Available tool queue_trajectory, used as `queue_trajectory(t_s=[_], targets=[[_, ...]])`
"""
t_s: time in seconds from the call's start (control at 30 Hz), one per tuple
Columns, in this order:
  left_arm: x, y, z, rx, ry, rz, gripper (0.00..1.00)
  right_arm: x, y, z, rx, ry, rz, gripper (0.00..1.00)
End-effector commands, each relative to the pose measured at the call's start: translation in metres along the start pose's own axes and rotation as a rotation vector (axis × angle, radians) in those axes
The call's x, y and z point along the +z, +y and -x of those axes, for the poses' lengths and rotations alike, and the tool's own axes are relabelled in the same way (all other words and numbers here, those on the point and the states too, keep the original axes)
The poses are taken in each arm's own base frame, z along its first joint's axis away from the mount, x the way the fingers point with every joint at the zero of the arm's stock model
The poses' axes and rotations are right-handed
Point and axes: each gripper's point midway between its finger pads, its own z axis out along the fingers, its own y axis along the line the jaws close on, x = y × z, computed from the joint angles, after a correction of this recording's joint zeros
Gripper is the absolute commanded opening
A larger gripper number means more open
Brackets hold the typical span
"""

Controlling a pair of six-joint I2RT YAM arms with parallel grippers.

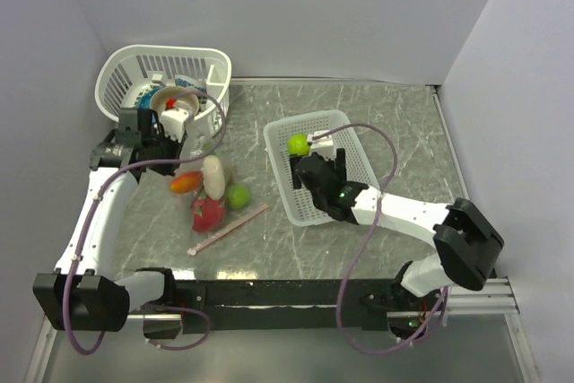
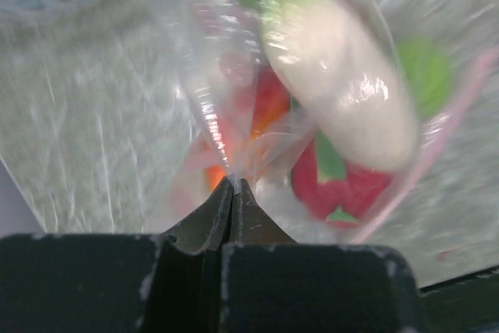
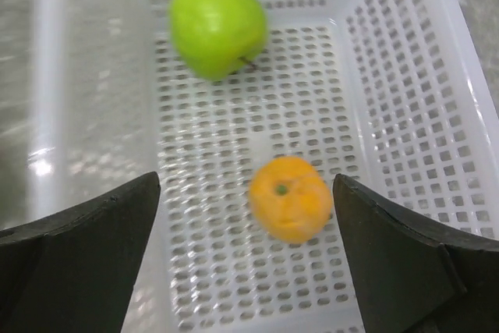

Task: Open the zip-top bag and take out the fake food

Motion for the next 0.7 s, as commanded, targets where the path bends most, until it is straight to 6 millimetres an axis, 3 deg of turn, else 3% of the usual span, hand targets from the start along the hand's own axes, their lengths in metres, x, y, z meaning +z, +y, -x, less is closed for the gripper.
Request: queue_trajectory(t_s=[0.0, 0.03, 0.07, 0.13, 0.2, 0.3, 0.37, 0.4, 0.43, 0.47, 0.53, 0.57, 0.63, 0.67], targets=[[0.030, 0.029, -0.048, 0.031, 0.118, 0.173, 0.01, -0.044, 0.024, 0.033, -0.008, -0.129, 0.092, 1.00], [0.038, 0.031, -0.052, 0.036, 0.116, 0.176, 0.01, -0.050, 0.029, 0.034, -0.008, -0.135, 0.111, 1.00], [0.043, 0.036, -0.071, 0.045, 0.168, 0.213, 0.01, -0.059, 0.040, 0.031, -0.020, -0.133, 0.157, 1.00], [0.055, 0.039, -0.089, 0.058, 0.197, 0.238, 0.01, -0.072, 0.053, 0.032, -0.015, -0.138, 0.226, 1.00], [0.060, 0.045, -0.102, 0.074, 0.227, 0.276, 0.01, -0.085, 0.078, 0.021, -0.043, -0.115, 0.338, 1.00], [0.068, 0.047, -0.119, 0.087, 0.264, 0.291, 0.01, -0.091, 0.108, -0.001, -0.094, -0.087, 0.434, 0.87], [0.074, 0.047, -0.127, 0.096, 0.277, 0.292, 0.01, -0.090, 0.124, -0.006, -0.097, -0.081, 0.470, 0.70], [0.075, 0.048, -0.131, 0.097, 0.291, 0.297, 0.01, -0.089, 0.136, -0.020, -0.126, -0.054, 0.502, 0.64], [0.077, 0.046, -0.136, 0.095, 0.301, 0.288, 0.01, -0.088, 0.144, -0.024, -0.132, -0.052, 0.521, 0.49], [0.079, 0.045, -0.138, 0.096, 0.303, 0.284, 0.01, -0.089, 0.157, -0.019, -0.118, -0.068, 0.554, 0.41], [0.081, 0.044, -0.144, 0.099, 0.318, 0.282, 0.01, -0.085, 0.176, -0.036, -0.155, -0.040, 0.596, 0.26], [0.082, 0.044, -0.144, 0.101, 0.317, 0.279, 0.01, -0.085, 0.188, -0.029, -0.144, -0.057, 0.620, 0.25], [0.084, 0.044, -0.147, 0.101, 0.325, 0.278, 0.01, -0.075, 0.202, -0.045, -0.184, -0.028, 0.626, 0.25], [0.085, 0.043, -0.147, 0.099, 0.325, 0.275, 0.01, -0.075, 0.213, -0.038, -0.179, -0.038, 0.638, 0.25]])
